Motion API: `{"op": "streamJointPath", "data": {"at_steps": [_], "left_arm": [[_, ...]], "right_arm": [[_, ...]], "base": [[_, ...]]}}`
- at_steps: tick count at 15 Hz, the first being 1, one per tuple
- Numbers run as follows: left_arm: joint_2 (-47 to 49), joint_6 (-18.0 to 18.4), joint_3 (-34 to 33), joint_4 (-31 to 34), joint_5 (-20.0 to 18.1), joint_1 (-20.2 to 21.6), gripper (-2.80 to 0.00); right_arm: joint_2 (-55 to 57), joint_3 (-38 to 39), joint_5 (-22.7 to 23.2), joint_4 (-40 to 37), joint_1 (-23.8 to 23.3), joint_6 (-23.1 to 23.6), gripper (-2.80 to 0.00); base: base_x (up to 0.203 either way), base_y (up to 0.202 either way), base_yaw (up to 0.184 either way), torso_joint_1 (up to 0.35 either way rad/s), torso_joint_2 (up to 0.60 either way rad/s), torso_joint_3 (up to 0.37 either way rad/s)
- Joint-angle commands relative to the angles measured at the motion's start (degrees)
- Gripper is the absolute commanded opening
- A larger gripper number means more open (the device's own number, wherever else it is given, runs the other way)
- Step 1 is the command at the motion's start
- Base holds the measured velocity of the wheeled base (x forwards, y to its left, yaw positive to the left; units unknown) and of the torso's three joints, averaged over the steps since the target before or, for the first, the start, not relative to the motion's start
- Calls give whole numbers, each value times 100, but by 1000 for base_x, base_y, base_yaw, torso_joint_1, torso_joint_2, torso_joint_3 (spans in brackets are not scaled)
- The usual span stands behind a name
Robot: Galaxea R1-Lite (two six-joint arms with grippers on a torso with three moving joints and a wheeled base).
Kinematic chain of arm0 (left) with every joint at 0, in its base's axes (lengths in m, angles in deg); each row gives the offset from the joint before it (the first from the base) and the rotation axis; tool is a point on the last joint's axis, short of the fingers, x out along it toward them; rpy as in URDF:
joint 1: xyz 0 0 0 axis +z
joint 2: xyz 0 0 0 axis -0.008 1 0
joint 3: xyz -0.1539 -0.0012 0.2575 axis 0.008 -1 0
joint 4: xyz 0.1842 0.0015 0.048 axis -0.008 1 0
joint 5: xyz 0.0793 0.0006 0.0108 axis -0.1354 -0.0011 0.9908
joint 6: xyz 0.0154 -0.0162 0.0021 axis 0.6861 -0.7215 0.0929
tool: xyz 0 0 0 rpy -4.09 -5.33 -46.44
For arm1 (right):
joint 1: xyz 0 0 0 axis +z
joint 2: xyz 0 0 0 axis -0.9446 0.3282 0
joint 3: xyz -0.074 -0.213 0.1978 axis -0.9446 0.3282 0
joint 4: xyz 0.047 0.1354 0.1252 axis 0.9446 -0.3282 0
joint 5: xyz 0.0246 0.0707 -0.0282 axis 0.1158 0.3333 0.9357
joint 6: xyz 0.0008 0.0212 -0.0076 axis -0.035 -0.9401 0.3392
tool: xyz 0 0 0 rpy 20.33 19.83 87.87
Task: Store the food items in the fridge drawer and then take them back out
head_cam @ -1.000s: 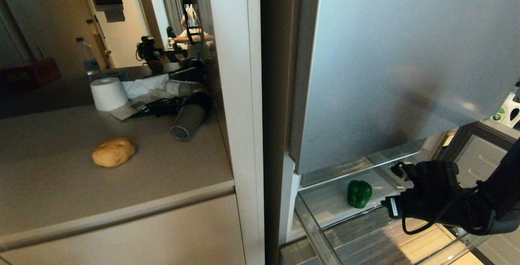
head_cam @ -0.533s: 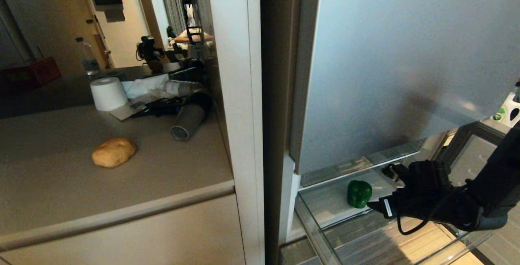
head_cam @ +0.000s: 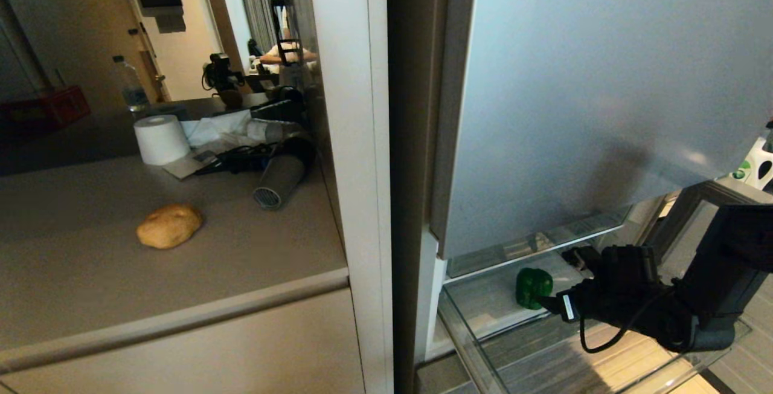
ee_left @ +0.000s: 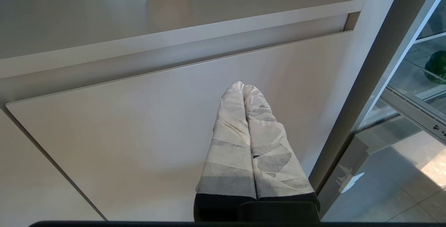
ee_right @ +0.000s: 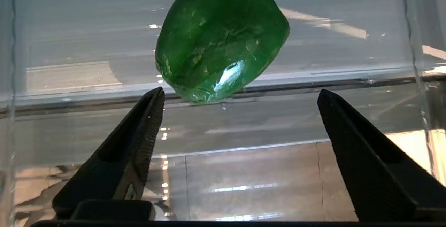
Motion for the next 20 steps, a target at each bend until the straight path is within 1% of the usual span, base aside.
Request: {"op": "streamJointPath", "data": {"at_steps": [1, 5, 9, 15, 20], "left_arm": [[2, -2, -62, -3, -7, 0, -280], [2, -2, -62, -3, -7, 0, -280], [2, -2, -62, -3, 2, 0, -280], [2, -2, -62, -2, 2, 0, -280], [2, -2, -62, -3, 2, 0, -280]], "right_arm": [[144, 26, 31, 249, 17, 7, 0], [423, 78, 184, 995, 56, -15, 0], [760, 79, 330, 1532, 80, -52, 0], [844, -48, 426, 1551, 71, -108, 0], [1061, -362, 428, 1551, 62, -206, 0]], "base": [[0, 0, 0, 0, 0, 0], [0, 0, 0, 0, 0, 0], [0, 0, 0, 0, 0, 0], [0, 0, 0, 0, 0, 0], [0, 0, 0, 0, 0, 0]]}}
